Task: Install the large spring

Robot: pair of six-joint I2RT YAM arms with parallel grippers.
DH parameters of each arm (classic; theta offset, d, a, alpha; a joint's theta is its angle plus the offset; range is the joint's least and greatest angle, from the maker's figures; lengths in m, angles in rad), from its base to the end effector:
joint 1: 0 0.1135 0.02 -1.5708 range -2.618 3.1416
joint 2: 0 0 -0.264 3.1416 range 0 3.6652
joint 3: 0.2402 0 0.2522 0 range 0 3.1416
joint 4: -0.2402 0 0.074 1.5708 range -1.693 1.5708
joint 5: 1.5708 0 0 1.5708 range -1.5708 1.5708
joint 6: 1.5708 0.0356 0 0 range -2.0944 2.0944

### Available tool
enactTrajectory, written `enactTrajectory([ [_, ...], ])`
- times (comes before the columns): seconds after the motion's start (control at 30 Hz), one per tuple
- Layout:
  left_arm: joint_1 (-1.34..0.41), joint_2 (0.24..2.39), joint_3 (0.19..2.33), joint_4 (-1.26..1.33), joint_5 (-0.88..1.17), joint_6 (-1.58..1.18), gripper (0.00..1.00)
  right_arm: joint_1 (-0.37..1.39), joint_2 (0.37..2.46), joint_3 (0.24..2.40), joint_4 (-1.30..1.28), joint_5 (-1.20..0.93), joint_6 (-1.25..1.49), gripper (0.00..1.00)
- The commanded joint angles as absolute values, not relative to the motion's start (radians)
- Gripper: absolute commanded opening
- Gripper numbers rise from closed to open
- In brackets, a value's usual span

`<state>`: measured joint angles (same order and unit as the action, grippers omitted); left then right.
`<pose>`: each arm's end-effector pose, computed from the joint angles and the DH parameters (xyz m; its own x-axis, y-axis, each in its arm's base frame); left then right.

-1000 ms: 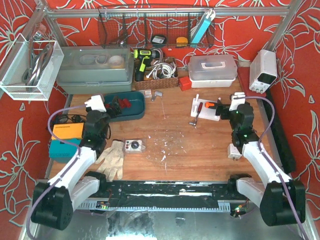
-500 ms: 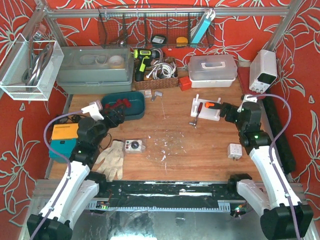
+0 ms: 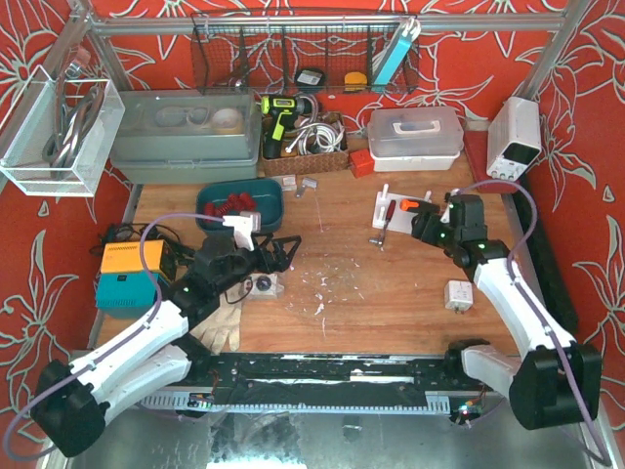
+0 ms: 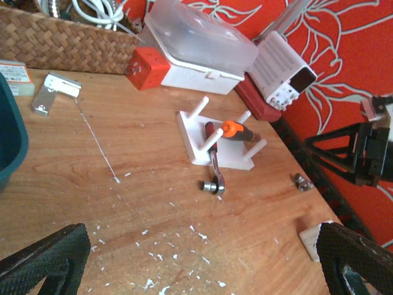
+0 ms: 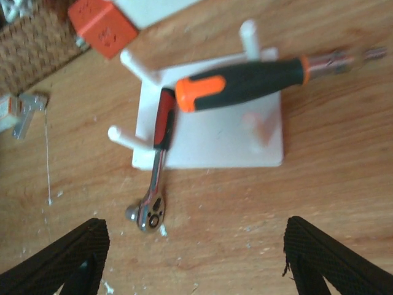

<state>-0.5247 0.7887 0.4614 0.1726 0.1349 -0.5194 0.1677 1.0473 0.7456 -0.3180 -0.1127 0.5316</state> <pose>0.1648 -0.1009 0.2620 -0.4192 -0.3256 -0.8475 0.4646 0.7250 -0.5084 0.2249 0.0421 0.2631 -0.6234 0.4053 -0.6686 0.0695 0.8805 0.4690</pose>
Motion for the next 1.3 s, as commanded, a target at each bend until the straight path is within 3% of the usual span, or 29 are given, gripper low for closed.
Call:
enactTrajectory([
  [0.0, -0.568, 0.831, 0.442, 0.252, 0.077, -0.464, 1.0, 0.228, 1.127, 0.742, -0.309, -0.154, 0.541, 0.76],
  [0.2, -0.61, 0.922, 0.36, 0.347, 0.037, -0.428, 1.0, 0.321, 1.268, 0.733, -0.215, -0.07, 0.543, 0.54],
  [0.33, -0.659, 0.959, 0.325, 0.424, -0.007, -0.314, 1.0, 0.357, 1.34, 0.736, -0.128, -0.018, 0.546, 0.44],
  [1.27, -0.666, 0.939, 0.267, 0.525, -0.092, -0.279, 1.0, 0.402, 1.671, 0.856, 0.046, 0.032, 0.598, 0.33],
])
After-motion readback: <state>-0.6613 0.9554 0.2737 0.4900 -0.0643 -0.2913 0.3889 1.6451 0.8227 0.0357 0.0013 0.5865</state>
